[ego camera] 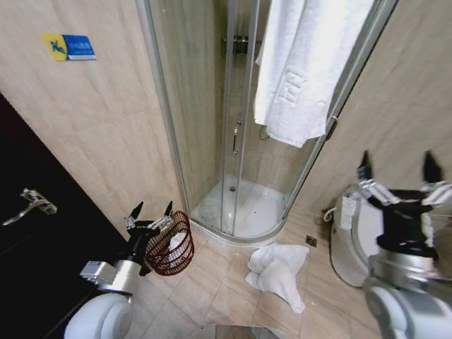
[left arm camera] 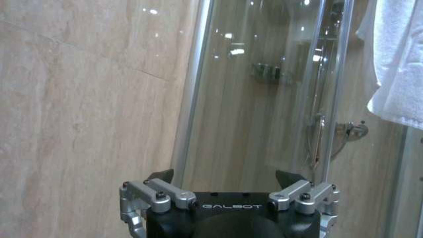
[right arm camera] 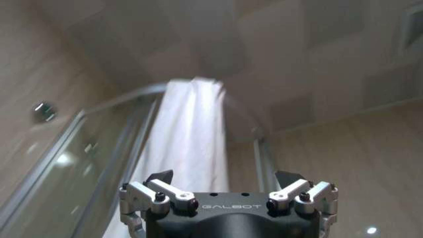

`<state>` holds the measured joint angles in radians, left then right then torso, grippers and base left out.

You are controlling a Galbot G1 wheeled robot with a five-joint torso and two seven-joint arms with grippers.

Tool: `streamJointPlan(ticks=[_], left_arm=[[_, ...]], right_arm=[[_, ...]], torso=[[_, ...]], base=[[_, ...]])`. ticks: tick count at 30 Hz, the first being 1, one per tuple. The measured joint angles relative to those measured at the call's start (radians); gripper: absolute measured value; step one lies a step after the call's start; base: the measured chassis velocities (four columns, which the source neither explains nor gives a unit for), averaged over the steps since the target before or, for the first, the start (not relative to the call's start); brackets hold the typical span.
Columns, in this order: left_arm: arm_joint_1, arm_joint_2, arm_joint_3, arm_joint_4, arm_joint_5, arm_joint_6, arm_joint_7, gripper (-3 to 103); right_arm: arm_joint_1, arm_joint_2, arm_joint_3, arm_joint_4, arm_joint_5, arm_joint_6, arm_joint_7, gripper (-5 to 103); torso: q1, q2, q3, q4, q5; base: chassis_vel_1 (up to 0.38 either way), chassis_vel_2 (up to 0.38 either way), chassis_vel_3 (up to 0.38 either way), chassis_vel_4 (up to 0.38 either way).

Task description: Discard the used towel into the hamper.

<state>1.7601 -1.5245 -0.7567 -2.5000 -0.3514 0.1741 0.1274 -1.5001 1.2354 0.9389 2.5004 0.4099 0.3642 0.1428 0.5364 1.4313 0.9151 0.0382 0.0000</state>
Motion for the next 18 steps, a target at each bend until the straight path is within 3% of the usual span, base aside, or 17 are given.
streamJointPlan(ticks=[8,12,18], left_arm=[[0.000,0.000,0.000,0.000,0.000,0.000,0.000,100],[0.000,0.000,0.000,0.000,0.000,0.000,0.000,100],[0.000,0.000,0.000,0.000,0.000,0.000,0.000,100]], right_arm=[[0.031,-0.044,0.026,0.000,0.052,-0.028,0.030,100],[0.053,-0.073,0.065,-0.004,0.100,-0.043,-0.016,100],[0.114,-0.075,0.076,-0.026,0.113,-0.094,-0.019,100]], torso=[[0.000,0.000,0.000,-0.0001,0.0002],[0.000,0.000,0.000,-0.0001,-0.0002],[0.000,0.000,0.000,0.0002,0.0000]], base=[[0.031,0.023,0.054,0.059],[0.072,0.088,0.062,0.075],[0.034,0.060,0.038,0.043]])
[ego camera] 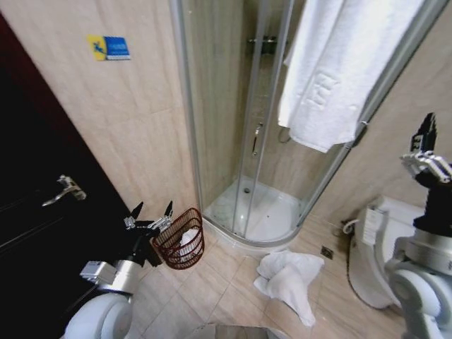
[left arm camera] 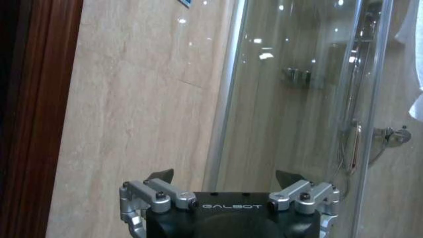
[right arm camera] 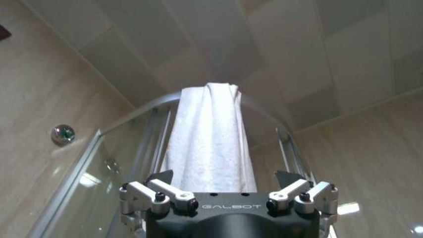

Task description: Discard the used towel into the hamper.

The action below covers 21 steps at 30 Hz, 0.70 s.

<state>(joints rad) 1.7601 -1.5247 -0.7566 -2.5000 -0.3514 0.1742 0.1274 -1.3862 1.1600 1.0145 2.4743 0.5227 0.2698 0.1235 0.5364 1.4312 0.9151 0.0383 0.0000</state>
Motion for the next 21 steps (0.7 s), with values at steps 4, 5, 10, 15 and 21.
streamJointPlan(ticks=[4,5,10,15,21], left_arm=[[0.000,0.000,0.000,0.000,0.000,0.000,0.000,100],[0.000,0.000,0.000,0.000,0.000,0.000,0.000,100],[0.000,0.000,0.000,0.000,0.000,0.000,0.000,100],[0.000,0.000,0.000,0.000,0.000,0.000,0.000,100],[0.000,0.000,0.000,0.000,0.000,0.000,0.000,100]], right_arm=[[0.001,-0.012,0.026,-0.001,0.027,-0.031,-0.001,100],[-0.001,-0.013,0.029,-0.003,0.028,-0.031,-0.003,100],[0.000,-0.010,0.040,-0.031,0.032,-0.020,-0.016,100],[0.006,-0.020,0.045,-0.045,0.032,-0.011,-0.029,100],[0.048,-0.022,0.049,-0.063,0.035,0.002,-0.031,100]], torso=[[0.000,0.000,0.000,-0.0004,-0.0001],[0.000,0.000,0.000,-0.0004,0.0000],[0.000,0.000,0.000,-0.0003,0.0000],[0.000,0.000,0.000,-0.0003,0.0000],[0.000,0.000,0.000,-0.0004,0.0008]], base=[[0.000,0.000,0.000,0.000],[0.000,0.000,0.000,0.000],[-0.090,-0.099,0.076,0.096],[-0.162,-0.154,0.162,0.164],[-0.175,-0.164,0.169,0.142]])
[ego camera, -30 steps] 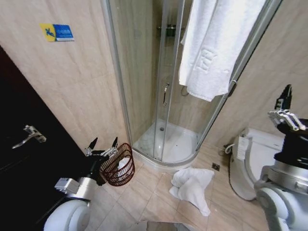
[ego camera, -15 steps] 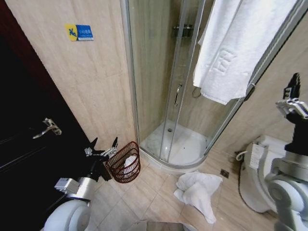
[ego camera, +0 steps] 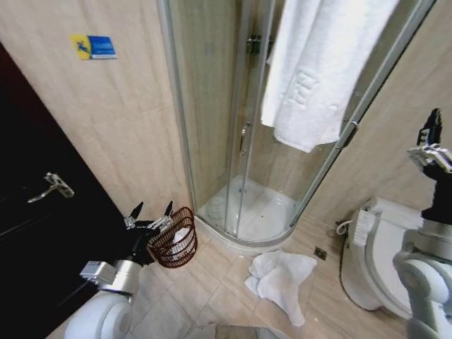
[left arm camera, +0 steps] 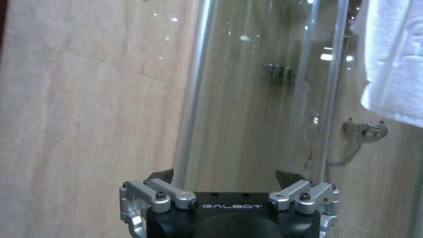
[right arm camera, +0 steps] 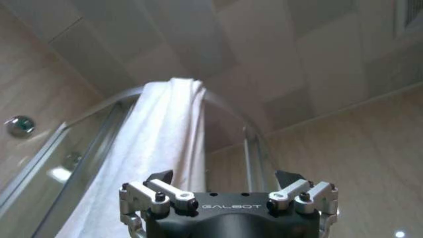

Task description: Discard the used towel into the hamper.

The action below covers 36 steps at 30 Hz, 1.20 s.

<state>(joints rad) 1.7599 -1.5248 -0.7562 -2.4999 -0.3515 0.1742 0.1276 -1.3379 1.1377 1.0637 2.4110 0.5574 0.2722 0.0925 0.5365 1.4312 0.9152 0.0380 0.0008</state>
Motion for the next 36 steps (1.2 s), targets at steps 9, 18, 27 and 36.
streamJointPlan(ticks=[9,18,27,36], left_arm=[[0.000,0.000,-0.001,0.000,0.000,0.000,0.000,100],[0.000,0.000,0.000,0.000,0.000,0.000,0.000,100],[0.000,0.000,0.000,0.000,0.000,0.000,0.000,100],[0.000,0.000,0.000,0.000,0.000,0.000,0.000,100]], right_arm=[[0.037,-0.063,0.026,-0.050,0.074,0.021,-0.013,100],[0.201,-0.159,0.042,-0.163,0.145,-0.029,-0.034,100],[0.486,-0.246,-0.127,-0.332,0.155,-0.075,-0.019,100],[0.727,-0.260,-0.226,-0.505,0.131,-0.085,-0.030,100]], torso=[[0.000,0.000,0.000,0.0002,-0.0011],[0.000,0.000,0.000,-0.0001,-0.0004],[0.000,-0.001,0.000,0.0001,-0.0011],[-0.009,-0.019,-0.010,0.0000,-0.0005]], base=[[0.014,-0.001,-0.003,0.000],[0.055,0.043,0.039,0.041],[0.062,0.088,0.094,0.091],[0.120,0.122,0.118,0.113]])
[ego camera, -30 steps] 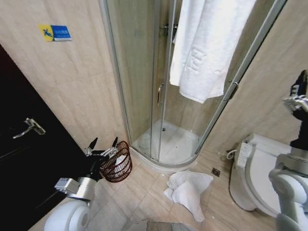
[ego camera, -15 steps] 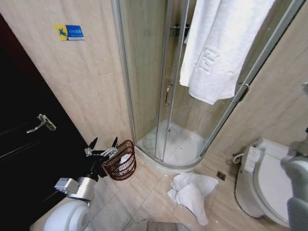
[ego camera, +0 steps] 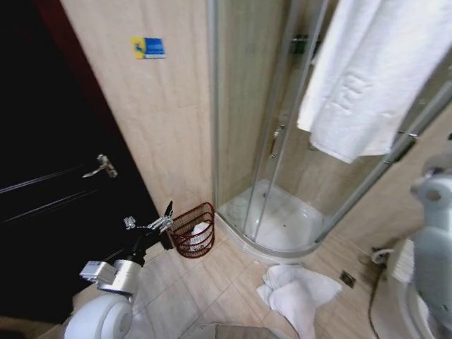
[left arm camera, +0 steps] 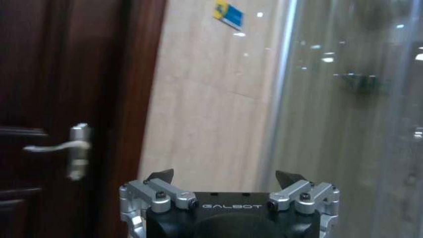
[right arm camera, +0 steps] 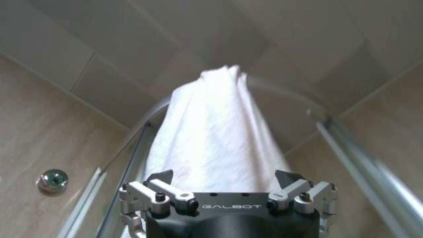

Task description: Discard the used towel into the hamper.

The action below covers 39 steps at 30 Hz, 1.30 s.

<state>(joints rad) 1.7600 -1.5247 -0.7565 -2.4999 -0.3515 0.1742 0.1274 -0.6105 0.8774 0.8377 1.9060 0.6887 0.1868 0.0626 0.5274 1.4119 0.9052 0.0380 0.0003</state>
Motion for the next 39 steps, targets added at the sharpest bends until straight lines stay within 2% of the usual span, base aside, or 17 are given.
streamJointPlan(ticks=[3,4,7,8,10,12,15,20,23,25,29,35,38,39], left_arm=[[0.000,0.000,0.000,0.000,0.000,0.000,0.000,100],[0.000,0.000,0.000,0.000,0.000,0.000,0.000,100],[0.000,0.000,0.000,0.000,0.000,0.000,0.000,100],[0.000,0.000,0.000,0.000,0.000,0.000,0.000,100],[0.000,0.000,0.000,0.000,0.000,0.000,0.000,100],[0.000,0.000,0.000,0.000,0.000,0.000,0.000,100],[0.000,0.000,0.000,0.000,0.000,0.000,0.000,100],[0.000,0.000,0.000,0.000,0.000,0.000,0.000,100],[0.000,0.000,0.000,0.000,0.000,0.000,0.000,100],[0.000,0.000,0.000,0.000,0.000,0.000,0.000,100],[0.000,0.000,0.000,0.000,0.000,0.000,0.000,100],[0.000,0.000,0.000,0.000,0.000,0.000,0.000,100],[0.000,0.000,0.000,0.000,0.000,0.000,0.000,100],[0.000,0.000,0.000,0.000,0.000,0.000,0.000,100]], right_arm=[[0.079,-0.015,-0.039,-0.030,-0.017,-0.068,0.050,100],[0.079,-0.015,-0.039,-0.030,-0.017,-0.068,0.050,100],[0.160,-0.056,-0.065,-0.060,-0.062,-0.145,0.080,100],[0.160,-0.056,-0.065,-0.060,-0.062,-0.145,0.080,100],[0.212,-0.079,-0.060,-0.089,-0.095,-0.203,0.081,100],[0.230,-0.081,-0.057,-0.102,-0.117,-0.217,0.084,100],[0.293,-0.077,-0.053,-0.157,-0.219,-0.253,0.088,100],[0.353,-0.082,-0.069,-0.221,-0.241,-0.278,0.095,100],[0.386,-0.102,-0.083,-0.244,-0.211,-0.307,0.089,100],[0.418,-0.127,-0.110,-0.258,-0.135,-0.340,0.083,100],[0.438,-0.156,-0.141,-0.262,-0.069,-0.374,0.063,100],[0.432,-0.165,-0.163,-0.245,-0.043,-0.393,0.023,102],[0.419,-0.183,-0.156,-0.238,-0.029,-0.396,0.017,91],[0.419,-0.183,-0.156,-0.238,-0.029,-0.396,0.017,91]], torso=[[-0.004,-0.009,-0.005,0.0003,-0.0003],[-0.004,-0.009,-0.005,0.0003,-0.0003],[-0.005,-0.012,-0.007,0.0005,-0.0006],[-0.005,-0.012,-0.007,0.0005,-0.0006],[-0.006,-0.012,-0.007,-0.0008,-0.0006],[-0.006,-0.012,-0.007,-0.0011,0.0001],[-0.006,-0.012,-0.007,-0.0007,0.0002],[-0.005,-0.012,-0.007,0.0003,0.0000],[-0.005,-0.011,-0.007,-0.0001,-0.0001],[-0.005,-0.011,-0.007,-0.0001,-0.0005],[-0.005,-0.011,-0.006,-0.0002,-0.0005],[-0.005,-0.010,-0.006,0.0000,-0.0004],[-0.005,-0.010,-0.006,0.0001,-0.0002],[-0.005,-0.010,-0.006,0.0001,-0.0002]], base=[[0.114,0.124,0.125,0.116],[0.093,0.130,0.125,0.110],[0.082,0.088,0.086,0.069],[0.059,0.078,0.049,0.052],[0.000,0.000,0.000,0.000],[0.000,0.000,0.000,0.000],[0.000,0.000,0.000,0.000],[0.000,0.000,0.000,0.000],[0.000,0.000,0.000,0.000],[0.000,0.000,0.000,0.000],[0.000,0.000,0.000,0.000],[0.000,0.000,0.000,0.000],[0.000,0.000,0.000,0.000],[0.000,0.000,0.000,0.000]])
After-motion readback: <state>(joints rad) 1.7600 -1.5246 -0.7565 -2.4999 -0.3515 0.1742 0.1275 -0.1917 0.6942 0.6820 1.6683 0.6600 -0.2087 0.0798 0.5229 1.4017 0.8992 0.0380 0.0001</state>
